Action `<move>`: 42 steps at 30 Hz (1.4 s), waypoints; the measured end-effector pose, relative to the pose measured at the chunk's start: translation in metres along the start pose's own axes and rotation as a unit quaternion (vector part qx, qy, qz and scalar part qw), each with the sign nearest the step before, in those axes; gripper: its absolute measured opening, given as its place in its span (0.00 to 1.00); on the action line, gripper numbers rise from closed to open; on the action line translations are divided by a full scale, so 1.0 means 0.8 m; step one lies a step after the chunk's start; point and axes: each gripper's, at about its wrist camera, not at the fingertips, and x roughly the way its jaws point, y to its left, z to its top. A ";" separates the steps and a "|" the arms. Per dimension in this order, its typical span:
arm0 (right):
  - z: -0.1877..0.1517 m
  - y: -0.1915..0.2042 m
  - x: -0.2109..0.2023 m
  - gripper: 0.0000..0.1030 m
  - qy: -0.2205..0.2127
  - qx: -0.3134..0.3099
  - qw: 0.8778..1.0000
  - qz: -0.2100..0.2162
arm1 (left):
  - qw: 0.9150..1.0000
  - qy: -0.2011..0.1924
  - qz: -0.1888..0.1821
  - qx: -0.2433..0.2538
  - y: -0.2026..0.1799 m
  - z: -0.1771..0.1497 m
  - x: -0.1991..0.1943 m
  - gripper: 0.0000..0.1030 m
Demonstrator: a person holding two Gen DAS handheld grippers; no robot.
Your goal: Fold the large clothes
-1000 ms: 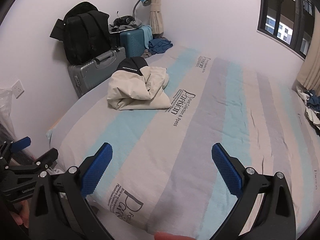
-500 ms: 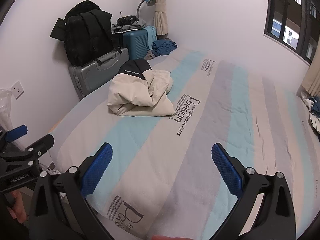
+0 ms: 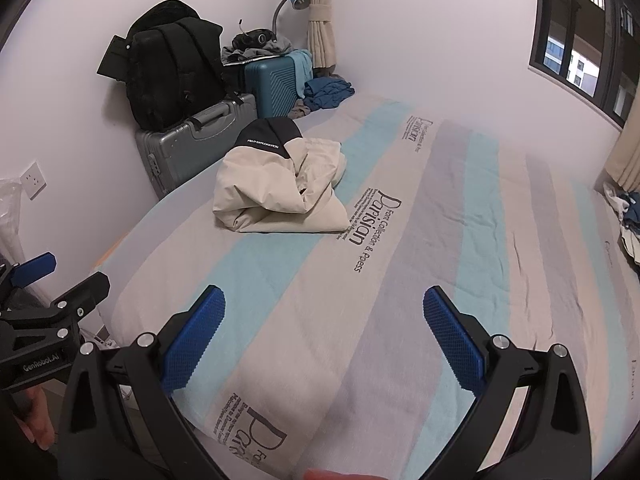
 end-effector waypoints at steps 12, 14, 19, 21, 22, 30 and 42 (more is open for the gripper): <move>0.003 0.001 0.004 0.93 0.000 0.000 1.000 -0.001 | 1.000 0.001 0.001 -0.002 -0.002 0.001 0.003 0.94; 0.003 0.002 0.005 0.93 0.001 0.002 1.000 -0.001 | 1.000 0.002 0.001 -0.003 -0.003 0.001 0.002 0.94; 0.005 0.000 0.005 0.93 0.001 0.003 1.000 -0.001 | 1.000 0.005 0.001 0.001 -0.006 0.001 0.003 0.94; 0.005 -0.001 0.005 0.93 0.001 0.003 1.000 -0.003 | 1.000 0.004 0.001 0.002 -0.008 0.002 0.002 0.94; 0.005 -0.001 0.005 0.93 0.001 0.003 1.000 -0.001 | 1.000 0.003 0.000 0.002 -0.008 0.001 0.000 0.94; 0.007 -0.003 0.001 0.93 -0.001 -0.005 1.000 0.008 | 1.000 -0.005 -0.001 0.004 -0.013 0.003 -0.004 0.94; 0.009 -0.005 -0.004 0.93 0.001 -0.012 1.000 0.011 | 1.000 -0.004 -0.003 -0.007 -0.007 0.009 -0.009 0.94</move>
